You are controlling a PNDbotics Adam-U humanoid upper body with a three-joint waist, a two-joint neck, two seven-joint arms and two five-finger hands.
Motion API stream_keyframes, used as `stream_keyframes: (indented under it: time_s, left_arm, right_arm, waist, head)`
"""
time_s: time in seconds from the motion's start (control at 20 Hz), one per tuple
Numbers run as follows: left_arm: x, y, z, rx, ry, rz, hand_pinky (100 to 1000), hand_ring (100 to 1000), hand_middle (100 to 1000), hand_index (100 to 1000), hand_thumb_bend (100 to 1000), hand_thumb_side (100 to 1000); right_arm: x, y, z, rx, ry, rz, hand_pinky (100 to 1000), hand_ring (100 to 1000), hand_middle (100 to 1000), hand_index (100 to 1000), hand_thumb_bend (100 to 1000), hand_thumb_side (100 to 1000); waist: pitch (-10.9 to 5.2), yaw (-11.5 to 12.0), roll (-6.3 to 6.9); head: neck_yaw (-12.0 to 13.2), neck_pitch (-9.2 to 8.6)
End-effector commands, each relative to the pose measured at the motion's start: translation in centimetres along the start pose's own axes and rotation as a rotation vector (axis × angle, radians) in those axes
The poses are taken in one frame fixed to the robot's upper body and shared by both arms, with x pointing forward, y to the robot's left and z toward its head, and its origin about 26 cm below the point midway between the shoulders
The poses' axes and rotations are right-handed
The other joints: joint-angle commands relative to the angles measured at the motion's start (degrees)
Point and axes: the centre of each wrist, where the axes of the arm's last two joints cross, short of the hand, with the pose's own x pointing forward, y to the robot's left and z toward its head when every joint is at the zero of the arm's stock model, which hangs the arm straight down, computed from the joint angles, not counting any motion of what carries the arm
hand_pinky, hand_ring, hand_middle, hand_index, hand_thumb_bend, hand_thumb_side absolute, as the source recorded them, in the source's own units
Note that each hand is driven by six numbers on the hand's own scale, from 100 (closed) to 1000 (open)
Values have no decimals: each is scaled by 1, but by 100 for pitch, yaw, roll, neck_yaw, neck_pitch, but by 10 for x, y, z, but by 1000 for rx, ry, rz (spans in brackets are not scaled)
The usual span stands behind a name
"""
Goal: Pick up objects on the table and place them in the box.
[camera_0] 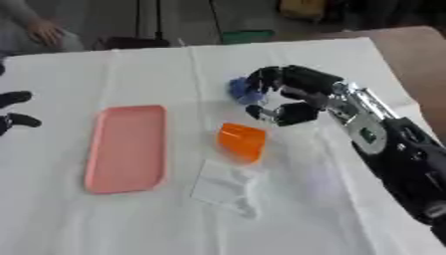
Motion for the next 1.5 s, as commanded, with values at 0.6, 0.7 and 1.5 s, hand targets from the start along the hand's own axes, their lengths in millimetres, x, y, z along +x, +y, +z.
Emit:
stream_keyframes:
  time_s: [0.6,0.7,1.5]
  left_arm:
    - [6,1,-3,-13,-22,-10,562,745,889,866,183,888]
    - [6,1,-2,-13,-20,-11,562,745,889,865,183,889]
    - [5,1,-2,-13,-18,-12,564,746,889,866,185,890]
  right_arm:
    - [10,6,-10,84,-44,65,634,707,854,848,292,1000]
    - [11,9,-11,97,-47,66,635,708,854,848,287,1000]
    - [13,23,-14,162,-44,90,641,717,846,850,312,1000]
  waist:
    - [-141,-14,-33]
    - [-141,-19,-41]
    - [-143,-27,-54]
  head:
    - [-27,54]
    - [-27,60]
    - [-43,81]
